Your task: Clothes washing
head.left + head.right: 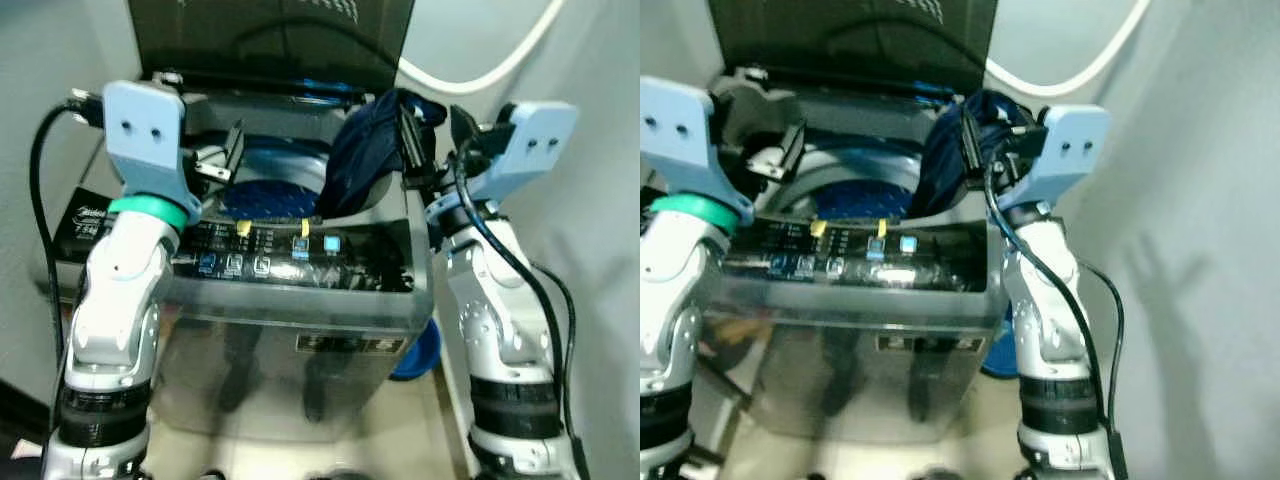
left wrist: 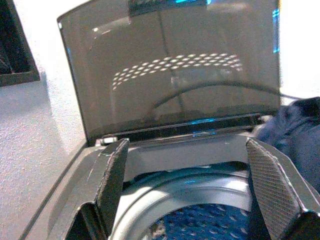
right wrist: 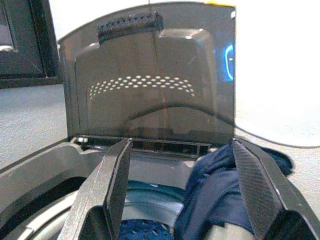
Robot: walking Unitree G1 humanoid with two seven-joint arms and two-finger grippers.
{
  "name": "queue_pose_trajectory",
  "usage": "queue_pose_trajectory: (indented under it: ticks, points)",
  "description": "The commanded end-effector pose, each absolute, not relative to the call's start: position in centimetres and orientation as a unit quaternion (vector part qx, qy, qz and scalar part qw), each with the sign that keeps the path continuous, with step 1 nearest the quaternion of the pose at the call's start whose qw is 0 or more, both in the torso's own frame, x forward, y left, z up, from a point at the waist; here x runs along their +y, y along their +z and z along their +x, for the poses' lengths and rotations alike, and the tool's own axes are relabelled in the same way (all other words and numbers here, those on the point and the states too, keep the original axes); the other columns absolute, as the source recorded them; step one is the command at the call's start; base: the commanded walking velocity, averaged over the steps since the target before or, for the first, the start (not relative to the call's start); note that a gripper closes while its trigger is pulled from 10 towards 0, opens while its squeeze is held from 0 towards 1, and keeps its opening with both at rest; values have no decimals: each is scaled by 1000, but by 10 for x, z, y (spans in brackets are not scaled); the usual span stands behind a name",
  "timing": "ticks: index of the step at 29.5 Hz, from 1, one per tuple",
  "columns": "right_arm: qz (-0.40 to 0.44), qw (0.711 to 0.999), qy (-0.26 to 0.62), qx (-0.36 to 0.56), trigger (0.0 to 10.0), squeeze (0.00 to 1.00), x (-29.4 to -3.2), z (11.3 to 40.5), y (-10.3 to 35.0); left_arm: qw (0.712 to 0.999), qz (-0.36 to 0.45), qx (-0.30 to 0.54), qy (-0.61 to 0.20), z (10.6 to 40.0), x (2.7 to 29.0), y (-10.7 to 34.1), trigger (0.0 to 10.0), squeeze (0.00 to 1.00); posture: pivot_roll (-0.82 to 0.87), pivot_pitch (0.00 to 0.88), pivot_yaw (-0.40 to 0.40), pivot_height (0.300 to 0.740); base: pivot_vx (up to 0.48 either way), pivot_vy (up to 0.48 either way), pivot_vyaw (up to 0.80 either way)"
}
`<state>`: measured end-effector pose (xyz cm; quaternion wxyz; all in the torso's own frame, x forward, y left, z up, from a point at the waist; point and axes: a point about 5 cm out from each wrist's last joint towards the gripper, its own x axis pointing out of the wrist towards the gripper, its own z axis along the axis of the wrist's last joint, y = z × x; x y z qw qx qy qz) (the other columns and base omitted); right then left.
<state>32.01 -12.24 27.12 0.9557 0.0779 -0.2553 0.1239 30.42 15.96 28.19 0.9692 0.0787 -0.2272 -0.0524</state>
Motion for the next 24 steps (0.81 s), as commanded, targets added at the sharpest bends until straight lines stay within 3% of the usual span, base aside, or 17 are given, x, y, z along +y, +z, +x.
queue_pose_trajectory:
  ticks: [1, 20, 24]
  points:
    - [76, 957, 122, -252, 10000, 0, -123, 321, 270, 969, 81, -228, -52, 304, 160, 282, 10000, 0, 59, 23, -36, 740, -326, 0, 0]
    - [46, 962, 119, -244, 10000, 0, -122, 325, 266, 968, 79, -232, -51, 305, 159, 282, 10000, 0, 63, 24, -43, 740, -326, 0, 0]
    - [38, 962, 119, -244, 10000, 0, -122, 325, 265, 968, 82, -230, -49, 305, 159, 282, 10000, 0, 64, 20, -43, 740, 0, 0, 197]
